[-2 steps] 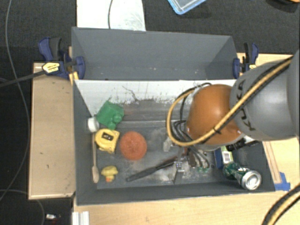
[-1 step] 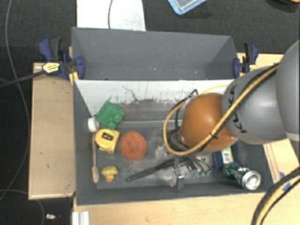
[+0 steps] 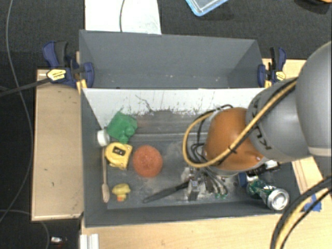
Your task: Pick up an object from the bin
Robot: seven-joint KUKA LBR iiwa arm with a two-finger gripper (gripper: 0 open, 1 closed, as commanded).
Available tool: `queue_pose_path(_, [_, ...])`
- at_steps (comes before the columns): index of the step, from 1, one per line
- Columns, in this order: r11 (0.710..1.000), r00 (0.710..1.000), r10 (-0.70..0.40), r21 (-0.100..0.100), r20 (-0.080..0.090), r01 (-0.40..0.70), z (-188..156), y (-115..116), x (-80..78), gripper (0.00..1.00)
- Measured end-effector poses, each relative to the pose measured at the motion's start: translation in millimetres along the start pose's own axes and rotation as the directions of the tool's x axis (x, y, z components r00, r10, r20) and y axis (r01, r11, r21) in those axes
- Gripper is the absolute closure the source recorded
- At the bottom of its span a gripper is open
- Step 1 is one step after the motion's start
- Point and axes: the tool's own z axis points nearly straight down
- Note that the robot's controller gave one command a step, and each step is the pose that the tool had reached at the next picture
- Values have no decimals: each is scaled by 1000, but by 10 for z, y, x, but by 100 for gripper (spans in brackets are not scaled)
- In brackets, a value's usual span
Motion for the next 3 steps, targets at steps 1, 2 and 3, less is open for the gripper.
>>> queue_pose_path(1, [1000,1000,1,0,0,-1,-2,-1,0,100])
queue_pose_path(2, [1000,1000,-19,1,-4,19,-821,-91,12,100])
queue_pose_path(3, [999,999,37,1,-7,-37,-1581,-134,-116,100])
